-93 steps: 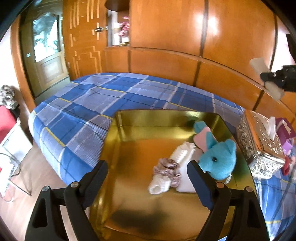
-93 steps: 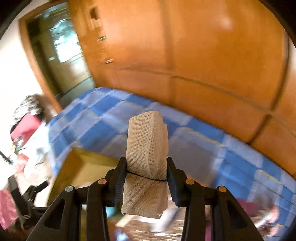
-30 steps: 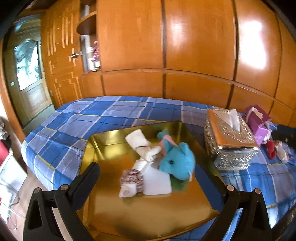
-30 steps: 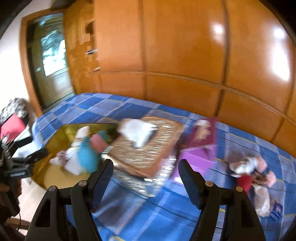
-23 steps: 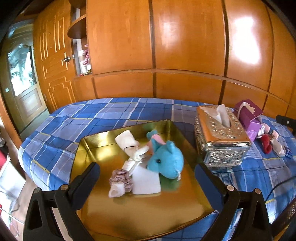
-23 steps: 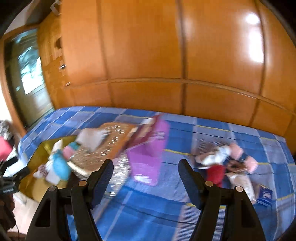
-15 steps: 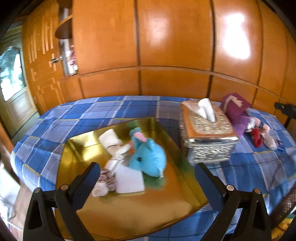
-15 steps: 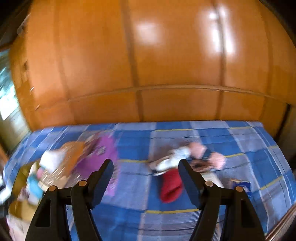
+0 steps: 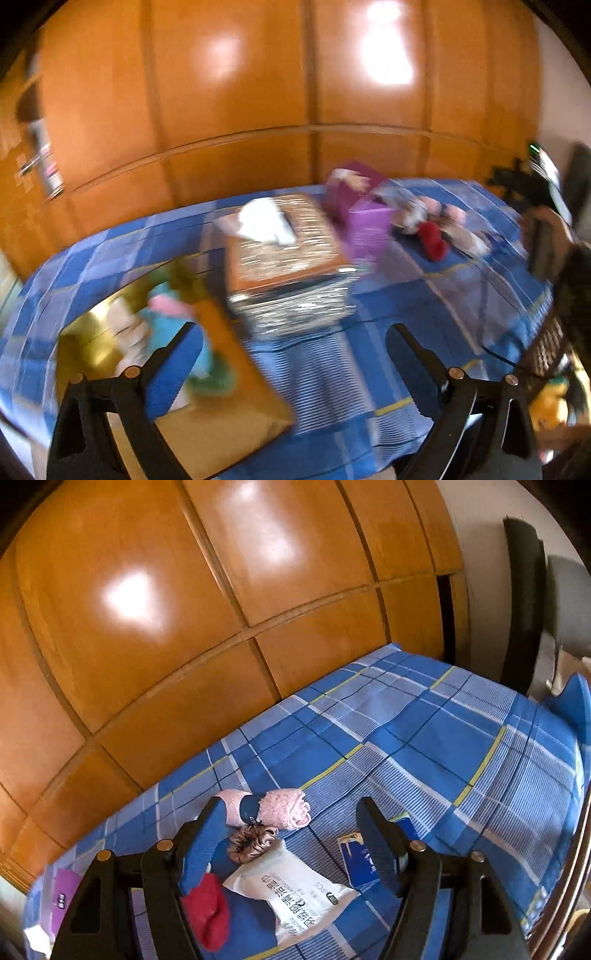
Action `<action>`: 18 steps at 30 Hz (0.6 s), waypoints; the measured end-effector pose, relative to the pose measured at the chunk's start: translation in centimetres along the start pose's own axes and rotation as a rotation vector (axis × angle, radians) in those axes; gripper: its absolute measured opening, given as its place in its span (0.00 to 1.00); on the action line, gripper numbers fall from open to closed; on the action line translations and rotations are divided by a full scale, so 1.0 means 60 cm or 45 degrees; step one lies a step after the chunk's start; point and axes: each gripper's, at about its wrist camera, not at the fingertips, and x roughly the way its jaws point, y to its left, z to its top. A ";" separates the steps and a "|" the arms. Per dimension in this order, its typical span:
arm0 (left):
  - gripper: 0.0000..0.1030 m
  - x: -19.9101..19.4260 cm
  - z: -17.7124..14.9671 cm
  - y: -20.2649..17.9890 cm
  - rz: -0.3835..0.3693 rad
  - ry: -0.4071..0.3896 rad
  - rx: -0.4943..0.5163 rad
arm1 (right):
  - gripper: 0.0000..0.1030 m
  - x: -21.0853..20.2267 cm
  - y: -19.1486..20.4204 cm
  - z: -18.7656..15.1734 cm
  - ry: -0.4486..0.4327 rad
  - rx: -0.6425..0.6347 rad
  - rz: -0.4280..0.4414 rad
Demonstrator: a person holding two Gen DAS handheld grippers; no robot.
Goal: Organize soft objects
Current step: 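Move both tools over to the socks lying on the bed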
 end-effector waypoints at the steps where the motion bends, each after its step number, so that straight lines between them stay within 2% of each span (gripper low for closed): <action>1: 0.95 0.007 0.007 -0.020 -0.032 0.006 0.041 | 0.71 0.004 -0.006 -0.001 0.023 0.026 0.022; 6: 0.95 0.048 0.044 -0.102 -0.164 0.043 0.209 | 0.72 0.001 -0.027 -0.006 0.072 0.144 0.077; 9: 0.95 0.083 0.067 -0.152 -0.195 0.077 0.293 | 0.72 0.003 -0.038 -0.008 0.088 0.190 0.084; 15: 0.95 0.165 0.097 -0.228 -0.269 0.172 0.375 | 0.71 0.009 -0.064 -0.009 0.113 0.301 0.103; 18: 0.95 0.201 0.115 -0.262 -0.278 0.177 0.399 | 0.71 0.009 -0.078 -0.009 0.118 0.353 0.109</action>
